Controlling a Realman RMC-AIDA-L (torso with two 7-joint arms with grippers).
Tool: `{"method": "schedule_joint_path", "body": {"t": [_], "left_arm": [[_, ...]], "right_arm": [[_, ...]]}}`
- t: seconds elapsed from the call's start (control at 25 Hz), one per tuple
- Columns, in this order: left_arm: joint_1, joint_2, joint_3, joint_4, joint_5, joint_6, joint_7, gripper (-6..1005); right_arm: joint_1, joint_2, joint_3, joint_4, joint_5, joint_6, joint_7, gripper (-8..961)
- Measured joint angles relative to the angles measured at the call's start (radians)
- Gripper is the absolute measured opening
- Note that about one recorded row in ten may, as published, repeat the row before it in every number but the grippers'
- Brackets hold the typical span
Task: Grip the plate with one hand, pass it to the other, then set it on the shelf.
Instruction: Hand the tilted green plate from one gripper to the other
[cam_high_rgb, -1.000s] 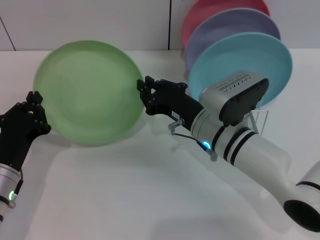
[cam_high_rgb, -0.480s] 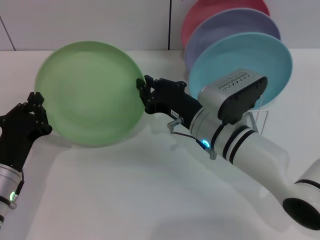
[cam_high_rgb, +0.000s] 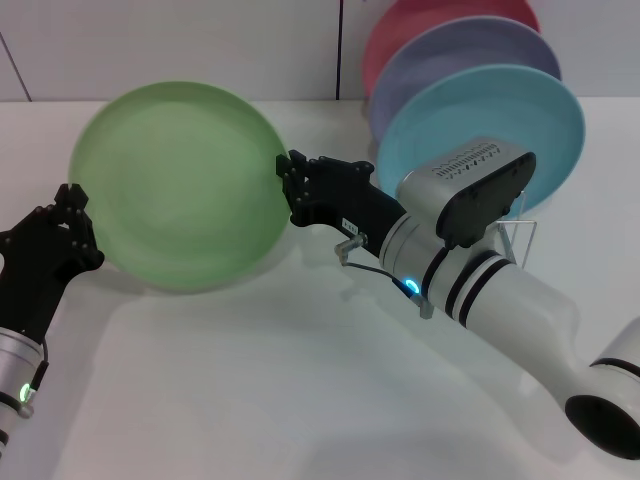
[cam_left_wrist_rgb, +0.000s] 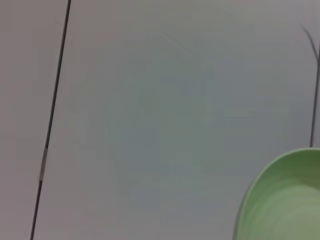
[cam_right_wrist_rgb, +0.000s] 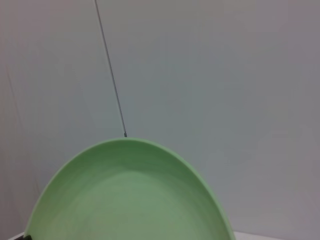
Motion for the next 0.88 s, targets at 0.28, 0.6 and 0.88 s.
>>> {"method": "schedule_joint_path", "body": {"t": [0.28,0.6,0.88], "left_arm": [[0.0,0.0,0.0,0.0,0.007,-0.002,0.0,30],[0.0,0.0,0.0,-0.004,0.009,0.004,0.0,31],[0.0,0.0,0.005,-0.002,0.009,0.001,-0.001,30]], "right_arm": [[0.001,0.0,0.001,0.0,0.0,0.0,0.0,89],[0.004,0.001,0.002,0.001,0.001,0.0,0.0,68],[0.0,0.002,0.008,0.0,0.005,0.0,0.0,59]]}}
